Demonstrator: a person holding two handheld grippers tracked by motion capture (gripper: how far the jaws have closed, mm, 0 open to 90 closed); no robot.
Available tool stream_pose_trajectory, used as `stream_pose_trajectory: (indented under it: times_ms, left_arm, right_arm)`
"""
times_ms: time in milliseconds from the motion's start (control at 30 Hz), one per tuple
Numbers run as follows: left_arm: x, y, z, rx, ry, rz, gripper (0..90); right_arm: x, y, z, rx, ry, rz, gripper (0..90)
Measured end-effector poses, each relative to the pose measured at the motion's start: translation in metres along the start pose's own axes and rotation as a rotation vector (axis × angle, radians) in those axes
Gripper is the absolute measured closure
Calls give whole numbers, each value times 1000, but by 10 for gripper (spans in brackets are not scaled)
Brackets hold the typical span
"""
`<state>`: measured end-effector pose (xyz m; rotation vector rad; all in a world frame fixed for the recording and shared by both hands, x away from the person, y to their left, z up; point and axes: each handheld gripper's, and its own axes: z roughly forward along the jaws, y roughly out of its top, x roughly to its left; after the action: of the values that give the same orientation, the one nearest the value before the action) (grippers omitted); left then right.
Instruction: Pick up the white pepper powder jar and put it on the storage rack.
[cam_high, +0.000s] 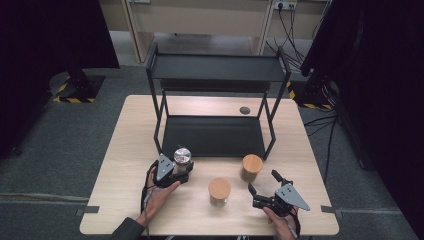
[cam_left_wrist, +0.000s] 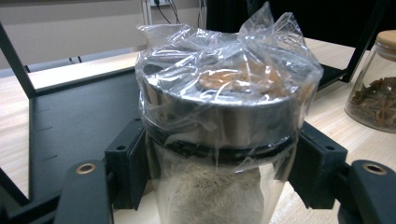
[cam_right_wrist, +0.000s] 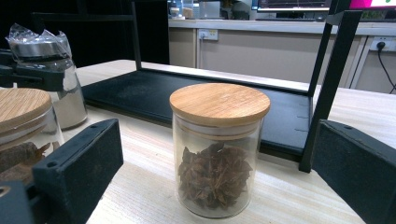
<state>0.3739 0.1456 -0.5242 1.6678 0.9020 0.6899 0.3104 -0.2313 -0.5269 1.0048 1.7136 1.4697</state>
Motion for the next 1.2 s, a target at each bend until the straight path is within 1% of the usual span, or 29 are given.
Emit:
stream_pose_trajectory:
  times_ms: [167, 733, 900, 1033, 1200]
  left_arm:
    - [0, 1, 1, 6, -4, -15, 311]
    - [-2, 12, 7, 0, 0, -17, 311]
    - [1, 16, 11, 2, 11, -18, 311]
    - [4, 19, 14, 13, 14, -22, 311]
    - [7, 21, 18, 32, 9, -26, 311]
  right_arm:
    - [0, 0, 0, 0, 0, 0, 25]
    - [0, 0, 0, 0, -2, 0, 26]
    - [0, 0, 0, 0, -2, 1, 26]
    - [0, 0, 0, 0, -3, 1, 26]
    - [0, 0, 0, 0, -3, 2, 27]
